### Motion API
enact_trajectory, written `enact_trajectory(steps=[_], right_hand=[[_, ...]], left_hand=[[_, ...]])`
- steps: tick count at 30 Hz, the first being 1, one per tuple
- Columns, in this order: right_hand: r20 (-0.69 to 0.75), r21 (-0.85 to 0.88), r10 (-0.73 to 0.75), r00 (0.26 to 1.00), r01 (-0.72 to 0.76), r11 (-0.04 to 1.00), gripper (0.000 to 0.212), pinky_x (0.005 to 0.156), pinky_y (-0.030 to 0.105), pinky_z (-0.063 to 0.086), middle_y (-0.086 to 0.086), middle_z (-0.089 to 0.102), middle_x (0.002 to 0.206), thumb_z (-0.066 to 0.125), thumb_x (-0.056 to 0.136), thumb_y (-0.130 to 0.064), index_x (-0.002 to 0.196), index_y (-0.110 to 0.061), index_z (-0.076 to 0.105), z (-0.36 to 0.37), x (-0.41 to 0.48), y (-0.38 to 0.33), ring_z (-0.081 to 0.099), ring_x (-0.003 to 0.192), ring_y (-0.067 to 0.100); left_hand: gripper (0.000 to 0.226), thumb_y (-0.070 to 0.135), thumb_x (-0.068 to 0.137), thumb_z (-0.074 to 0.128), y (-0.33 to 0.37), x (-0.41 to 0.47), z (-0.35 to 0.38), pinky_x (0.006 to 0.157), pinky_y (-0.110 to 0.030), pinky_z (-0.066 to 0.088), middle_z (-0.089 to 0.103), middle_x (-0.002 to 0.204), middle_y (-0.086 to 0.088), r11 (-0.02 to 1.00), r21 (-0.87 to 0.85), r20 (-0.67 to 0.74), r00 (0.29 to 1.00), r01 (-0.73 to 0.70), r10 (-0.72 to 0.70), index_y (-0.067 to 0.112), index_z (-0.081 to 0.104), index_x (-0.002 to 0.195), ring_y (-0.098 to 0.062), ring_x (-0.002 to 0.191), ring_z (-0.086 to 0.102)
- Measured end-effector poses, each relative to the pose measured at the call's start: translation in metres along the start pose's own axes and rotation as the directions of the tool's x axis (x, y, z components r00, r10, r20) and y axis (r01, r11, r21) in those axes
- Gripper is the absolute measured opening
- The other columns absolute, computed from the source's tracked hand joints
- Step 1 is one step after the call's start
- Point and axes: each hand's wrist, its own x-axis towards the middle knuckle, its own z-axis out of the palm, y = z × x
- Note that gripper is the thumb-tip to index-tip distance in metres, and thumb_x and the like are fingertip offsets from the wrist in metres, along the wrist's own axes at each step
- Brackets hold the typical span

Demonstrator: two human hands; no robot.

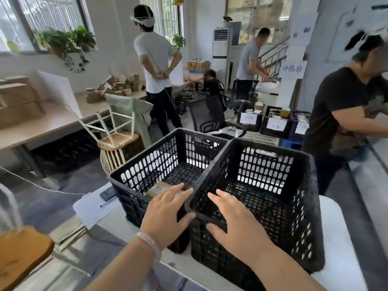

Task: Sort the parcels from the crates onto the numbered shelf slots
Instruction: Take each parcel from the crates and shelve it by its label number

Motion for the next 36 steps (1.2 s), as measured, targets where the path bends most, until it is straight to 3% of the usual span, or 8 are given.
enact_trajectory(steps=[7,13,19,25,29,31,34,36], right_hand=[[0.019,0.002,-0.015,1.0,0.015,1.0,0.068,0.114,0.021,0.008,-0.017,0.017,0.157,0.048,0.09,-0.059,0.15,-0.043,0.018,0.019,0.091,0.016,0.01,0.144,0.002],[0.115,0.009,-0.059,0.992,0.058,0.998,0.07,0.114,0.026,0.009,-0.011,0.018,0.159,0.049,0.091,-0.057,0.151,-0.041,0.017,0.045,0.166,0.025,0.012,0.146,0.008],[0.219,-0.011,-0.056,0.974,0.06,0.998,0.069,0.115,0.028,0.013,-0.01,0.023,0.157,0.052,0.091,-0.055,0.15,-0.037,0.023,0.069,0.207,0.033,0.015,0.144,0.008],[0.223,-0.059,0.079,0.972,-0.068,0.996,0.066,0.117,0.031,0.015,-0.009,0.027,0.156,0.053,0.091,-0.052,0.15,-0.036,0.027,0.088,0.23,0.036,0.019,0.144,0.01],[0.208,-0.068,0.223,0.952,-0.213,0.975,0.062,0.118,0.031,0.016,-0.011,0.029,0.155,0.051,0.092,-0.051,0.149,-0.037,0.03,0.104,0.236,0.029,0.02,0.143,0.008],[0.195,-0.102,0.295,0.935,-0.28,0.954,0.061,0.117,0.031,0.017,-0.011,0.03,0.155,0.051,0.092,-0.051,0.148,-0.038,0.031,0.108,0.237,0.028,0.02,0.143,0.008],[0.15,-0.11,0.406,0.901,-0.393,0.913,0.058,0.113,0.028,0.023,-0.013,0.031,0.153,0.051,0.093,-0.049,0.147,-0.039,0.033,0.109,0.241,0.026,0.023,0.141,0.007],[0.12,-0.109,0.463,0.878,-0.452,0.886,0.056,0.111,0.029,0.026,-0.015,0.033,0.152,0.051,0.093,-0.048,0.146,-0.041,0.034,0.11,0.243,0.022,0.026,0.14,0.005]], left_hand=[[0.063,0.055,0.09,0.058,-0.063,0.075,0.007,0.119,-0.039,0.024,0.033,0.155,0.012,0.998,0.054,0.062,0.998,0.016,-0.019,0.041,0.037,0.148,-0.013,0.145,0.026],[0.068,0.065,0.087,0.054,-0.103,0.12,0.018,0.118,-0.044,0.025,0.03,0.157,0.011,0.989,0.148,0.194,0.981,-0.02,-0.009,0.045,0.032,0.148,-0.015,0.146,0.024],[0.072,0.062,0.087,0.058,-0.145,0.145,0.036,0.119,-0.04,0.023,0.028,0.158,0.01,0.98,0.166,0.362,0.931,-0.114,0.047,0.042,0.03,0.15,-0.015,0.146,0.023],[0.084,0.061,0.081,0.065,-0.177,0.19,0.075,0.12,-0.041,0.021,0.018,0.162,0.008,0.95,0.145,0.604,0.785,-0.278,0.138,0.041,0.024,0.151,-0.017,0.147,0.019],[0.096,0.057,0.077,0.072,-0.199,0.205,0.109,0.12,-0.042,0.022,0.008,0.164,0.002,0.891,0.108,0.828,0.536,-0.44,0.164,0.044,0.014,0.153,-0.024,0.148,0.015],[0.101,0.053,0.075,0.076,-0.21,0.209,0.121,0.12,-0.043,0.021,0.006,0.164,0.0,0.855,0.082,0.878,0.444,-0.512,0.181,0.047,0.011,0.153,-0.027,0.149,0.012],[0.114,0.052,0.07,0.08,-0.222,0.216,0.135,0.121,-0.045,0.018,0.002,0.164,-0.004,0.803,0.07,0.912,0.364,-0.592,0.188,0.048,0.0,0.152,-0.03,0.149,0.009],[0.115,0.049,0.07,0.08,-0.227,0.221,0.141,0.119,-0.048,0.022,0.009,0.162,-0.006,0.78,0.064,0.9,0.374,-0.622,0.224,0.048,-0.002,0.152,-0.032,0.146,0.016]])
